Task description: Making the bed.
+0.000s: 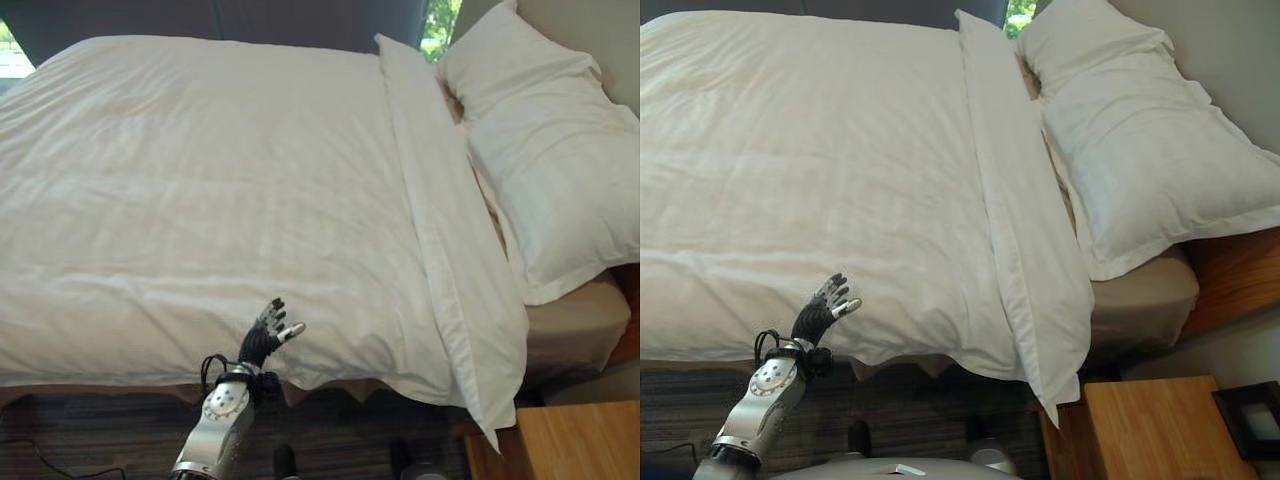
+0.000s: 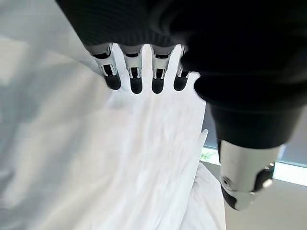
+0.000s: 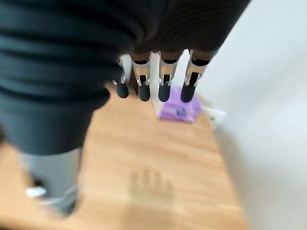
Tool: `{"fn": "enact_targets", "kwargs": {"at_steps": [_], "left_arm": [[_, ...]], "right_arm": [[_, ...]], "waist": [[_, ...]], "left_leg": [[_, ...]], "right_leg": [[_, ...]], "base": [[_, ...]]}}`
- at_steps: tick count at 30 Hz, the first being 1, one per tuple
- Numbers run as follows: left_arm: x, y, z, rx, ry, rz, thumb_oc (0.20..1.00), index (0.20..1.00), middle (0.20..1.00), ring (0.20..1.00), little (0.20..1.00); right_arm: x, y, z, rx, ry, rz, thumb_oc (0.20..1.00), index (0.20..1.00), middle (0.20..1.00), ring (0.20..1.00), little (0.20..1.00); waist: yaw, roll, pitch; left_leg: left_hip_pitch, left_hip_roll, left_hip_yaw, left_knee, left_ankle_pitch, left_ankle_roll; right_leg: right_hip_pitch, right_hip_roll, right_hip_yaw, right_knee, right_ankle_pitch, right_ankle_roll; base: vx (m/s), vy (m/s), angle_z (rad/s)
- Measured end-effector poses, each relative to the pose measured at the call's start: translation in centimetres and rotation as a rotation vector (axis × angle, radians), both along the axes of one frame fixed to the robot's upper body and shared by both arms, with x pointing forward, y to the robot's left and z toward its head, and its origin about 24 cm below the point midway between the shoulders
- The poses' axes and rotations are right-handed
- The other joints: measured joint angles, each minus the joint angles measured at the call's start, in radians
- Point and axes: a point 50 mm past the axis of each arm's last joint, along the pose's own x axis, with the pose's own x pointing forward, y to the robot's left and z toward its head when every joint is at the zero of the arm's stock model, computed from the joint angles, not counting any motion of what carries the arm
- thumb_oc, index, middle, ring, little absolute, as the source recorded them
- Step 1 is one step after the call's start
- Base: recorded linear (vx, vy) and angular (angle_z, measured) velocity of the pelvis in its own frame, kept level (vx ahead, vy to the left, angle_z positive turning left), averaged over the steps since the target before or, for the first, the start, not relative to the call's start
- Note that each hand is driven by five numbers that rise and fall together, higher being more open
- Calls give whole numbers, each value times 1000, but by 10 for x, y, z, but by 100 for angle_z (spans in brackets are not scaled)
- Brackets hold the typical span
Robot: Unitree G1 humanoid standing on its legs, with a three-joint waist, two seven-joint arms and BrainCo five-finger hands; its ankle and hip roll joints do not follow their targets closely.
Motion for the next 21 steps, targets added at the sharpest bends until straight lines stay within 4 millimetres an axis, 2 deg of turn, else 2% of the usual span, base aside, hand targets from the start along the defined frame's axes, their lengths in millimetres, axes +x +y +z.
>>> {"fn": "enact_targets", "kwargs": {"at_steps": [2,4,5,6,7,9,11,13,15,18,21], "left_arm": [[1,2,1,-1,-6,16,1000,1000,1000,1000,1000],[2,9,3,-6,-18,68,1000,1000,1000,1000,1000],[6,9,7,-5,-34,73,1000,1000,1000,1000,1000],[9,8,9,-6,-44,78,1000,1000,1000,1000,1000],[12,9,12,-3,-56,85,1000,1000,1000,1000,1000],[17,8,16,-2,-72,84,1000,1000,1000,1000,1000],[18,7,16,0,-71,78,1000,1000,1000,1000,1000],[19,5,16,-1,-71,68,1000,1000,1000,1000,1000],[14,5,10,-4,-43,72,1000,1000,1000,1000,1000],[12,-1,7,-34,-28,57,1000,1000,1000,1000,1000],[12,-1,7,-79,-24,67,1000,1000,1000,1000,1000]], "right_arm": [[29,-1,11,-12,-180,14,200,200,200,200,200],[85,16,42,49,-613,36,200,200,200,200,200],[111,26,57,80,-767,71,200,200,200,200,200],[116,30,62,105,-839,43,200,200,200,200,200],[131,43,72,166,-983,15,200,200,200,200,200],[148,62,75,293,-1153,-60,200,200,200,200,200],[170,91,81,507,-1367,-205,200,200,200,200,200],[179,106,82,614,-1432,-242,200,200,200,200,200],[203,134,110,810,-1651,-309,200,200,200,200,200],[222,145,143,898,-1820,-270,200,200,200,200,200],[234,145,162,900,-1910,-281,200,200,200,200,200]], "waist": [[0,-4,-2],[-23,-4,-2],[-27,-8,-3],[-25,-10,-3],[-27,-12,-5],[-28,-16,-9],[-31,-15,-12],[-19,-11,-14],[-23,4,-15],[-9,27,-17],[4,49,-15]], "left_leg": [[0,4,3,0,0,0],[2,5,12,0,1,1],[6,7,21,0,0,-1],[7,8,22,0,2,2],[9,8,23,0,3,3],[14,8,24,0,0,0],[19,4,25,0,0,-4],[18,0,23,0,1,-6],[20,-3,23,0,1,-7],[18,-7,20,0,1,-6],[14,-11,20,0,-2,-2]], "right_leg": [[-2,4,1,0,-2,-6],[-3,9,5,0,5,-6],[-4,12,11,0,6,-7],[-5,13,13,0,9,-12],[-3,14,13,1,11,-15],[0,14,16,1,11,-15],[1,10,21,3,11,-14],[6,7,18,5,10,-13],[6,3,17,4,8,-11],[7,-3,7,2,5,-7],[4,-7,6,1,4,-6]], "base": [[-5,14,-6],[8,29,-9],[4,22,-12],[3,31,-10],[48,41,-6],[29,31,-4],[19,26,-6],[45,30,0],[65,34,2],[27,20,9],[-67,29,2]]}}
